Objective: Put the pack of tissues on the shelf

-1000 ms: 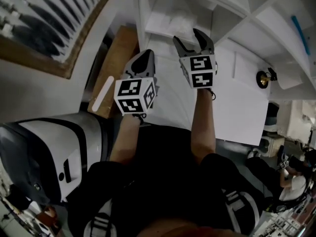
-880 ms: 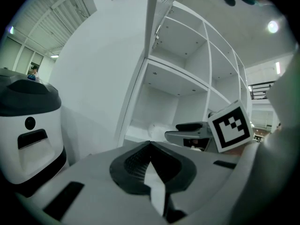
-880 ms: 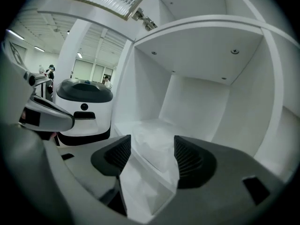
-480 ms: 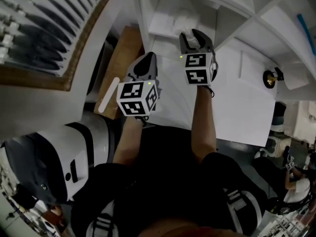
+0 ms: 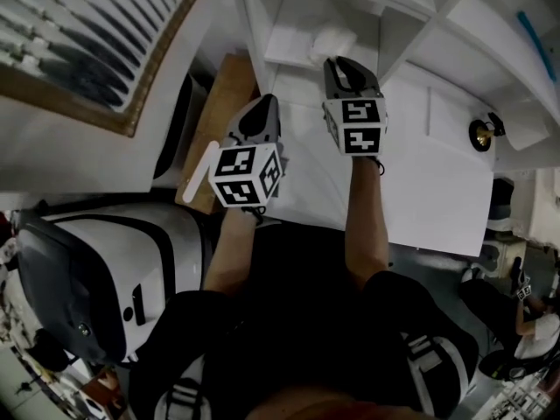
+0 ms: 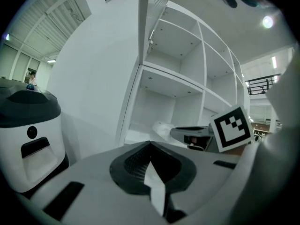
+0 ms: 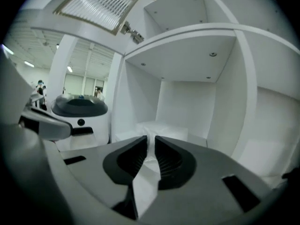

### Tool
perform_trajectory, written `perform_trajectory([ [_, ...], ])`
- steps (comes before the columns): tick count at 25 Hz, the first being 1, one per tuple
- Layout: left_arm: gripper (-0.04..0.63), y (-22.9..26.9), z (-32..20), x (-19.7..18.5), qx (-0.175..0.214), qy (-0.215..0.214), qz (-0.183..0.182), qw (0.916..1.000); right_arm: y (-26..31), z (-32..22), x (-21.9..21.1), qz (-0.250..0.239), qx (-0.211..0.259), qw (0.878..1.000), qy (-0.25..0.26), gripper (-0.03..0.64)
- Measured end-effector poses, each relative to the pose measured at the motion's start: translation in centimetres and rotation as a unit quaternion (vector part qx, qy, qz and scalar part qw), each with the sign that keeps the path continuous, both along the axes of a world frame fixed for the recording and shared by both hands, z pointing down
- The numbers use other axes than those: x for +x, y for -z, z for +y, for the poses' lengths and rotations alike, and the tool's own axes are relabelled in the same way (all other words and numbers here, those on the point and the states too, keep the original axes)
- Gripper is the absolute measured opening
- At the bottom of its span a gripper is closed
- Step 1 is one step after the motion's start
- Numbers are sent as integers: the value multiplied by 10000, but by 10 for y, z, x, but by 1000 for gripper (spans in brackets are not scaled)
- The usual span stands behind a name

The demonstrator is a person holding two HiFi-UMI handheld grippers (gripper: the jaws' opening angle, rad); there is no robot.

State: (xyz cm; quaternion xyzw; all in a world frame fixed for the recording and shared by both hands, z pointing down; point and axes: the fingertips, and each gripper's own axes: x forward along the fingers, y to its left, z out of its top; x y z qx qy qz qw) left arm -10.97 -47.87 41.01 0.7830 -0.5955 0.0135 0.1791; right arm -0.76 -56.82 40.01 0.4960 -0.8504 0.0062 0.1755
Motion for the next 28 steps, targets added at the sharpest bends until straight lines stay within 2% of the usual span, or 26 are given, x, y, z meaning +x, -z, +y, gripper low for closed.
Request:
perform_trajectory([
  [5,11,13,12,9,132,-194,-9,9997,27,24,9,-1244,-96,9921,128,64],
  [10,11,24,12,19,226,-477,-21,9986,43,45,20,-1871,-157,9822,115,63],
  [16,11,32,13,33,331,-751,-47,9966,56,71,45,-2691,-208,9629,0,63],
  [18,11,32,13,35,345,-778,-60,9964,55,77,52,-2781,-243,9602,-54,63],
  [28,11,38,15,62,510,-1063,-98,9930,48,93,78,-2624,-215,9640,-375,64],
])
